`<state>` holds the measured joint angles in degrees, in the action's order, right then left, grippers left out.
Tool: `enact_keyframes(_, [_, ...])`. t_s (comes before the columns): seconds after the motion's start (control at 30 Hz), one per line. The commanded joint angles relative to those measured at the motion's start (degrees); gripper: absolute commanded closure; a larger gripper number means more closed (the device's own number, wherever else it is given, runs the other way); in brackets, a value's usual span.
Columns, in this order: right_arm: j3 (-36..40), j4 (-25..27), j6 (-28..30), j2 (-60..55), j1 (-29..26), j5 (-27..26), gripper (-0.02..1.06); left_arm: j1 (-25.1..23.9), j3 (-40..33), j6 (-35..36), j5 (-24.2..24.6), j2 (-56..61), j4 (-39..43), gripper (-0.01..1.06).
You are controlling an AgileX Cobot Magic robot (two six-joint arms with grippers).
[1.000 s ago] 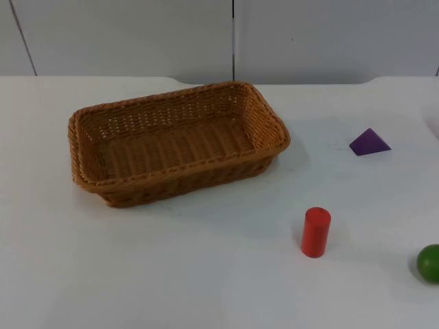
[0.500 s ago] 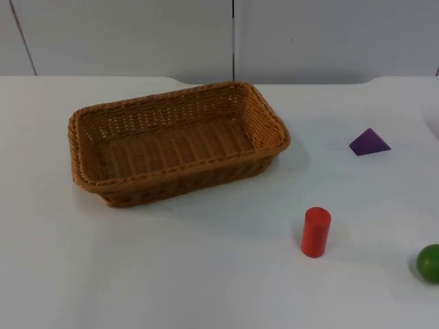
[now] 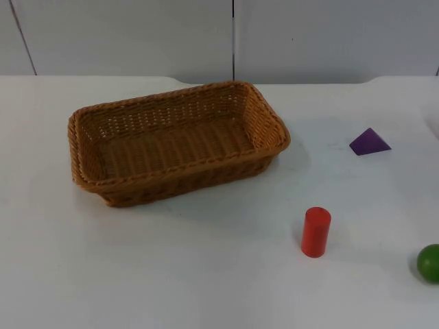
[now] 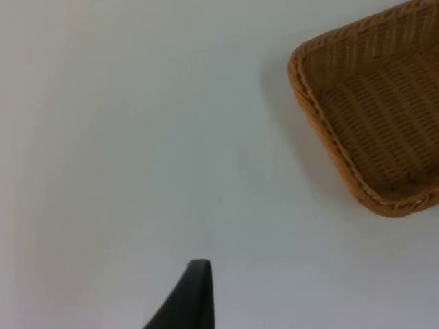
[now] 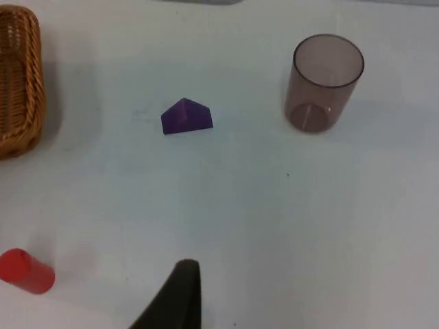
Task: Pick up the basket with the left hand and place the triangular block into the basket with the right hand.
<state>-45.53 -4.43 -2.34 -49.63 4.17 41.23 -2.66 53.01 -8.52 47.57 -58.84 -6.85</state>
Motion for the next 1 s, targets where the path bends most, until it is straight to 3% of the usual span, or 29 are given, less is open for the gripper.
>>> enact_keyframes(0.0, [-0.4, 0.1, 0.5, -1.2, -0.3, -1.4, -0.01, -0.2, 2.0, -7.8, -1.5, -4.7, -5.1, 0.00])
enact_keyframes(0.03, [-0.4, 0.1, 0.5, -1.2, -0.3, -1.4, -0.01, -0.2, 2.0, -7.8, -1.5, -4.7, -5.1, 0.00])
enact_keyframes(0.2, [-0.4, 0.1, 0.5, -1.4, -0.3, -2.6, -0.01, 2.7, 6.7, -29.3, -1.1, -14.7, -11.8, 0.00])
enact_keyframes(0.3, [-0.4, 0.1, 0.5, -1.4, -0.3, -2.7, -0.01, 4.9, 9.9, -32.6, 0.0, -19.5, -11.7, 0.00])
enact_keyframes(0.4, [-0.4, 0.1, 0.5, -1.4, -0.3, -2.8, -0.01, 5.5, 13.8, -31.1, 0.1, -26.2, -11.8, 0.00])
enact_keyframes(0.53, [-0.4, 0.1, 0.5, -1.4, -0.3, -2.8, -0.01, 3.9, 20.5, -20.2, -0.6, -35.7, -12.4, 0.00])
enact_keyframes(0.57, [-0.4, 0.1, 0.5, -1.4, -0.3, -2.8, -0.01, 3.9, 20.5, -20.2, -0.6, -35.7, -12.4, 0.00])
enact_keyframes(0.67, [-0.4, 0.1, 0.5, -1.4, -0.3, -2.8, -0.01, 1.7, 27.3, -6.6, 0.6, -44.5, -12.6, 0.00])
enact_keyframes(0.87, [-0.4, 0.1, 0.5, -1.4, -0.3, -2.5, -0.01, 1.3, 27.8, -4.0, 0.9, -50.9, -14.7, 0.00])
enact_keyframes(0.97, [-0.4, 0.1, 0.5, -1.4, -0.3, -2.5, -0.01, 1.3, 27.8, -4.0, -0.7, -55.4, -17.6, 0.07])
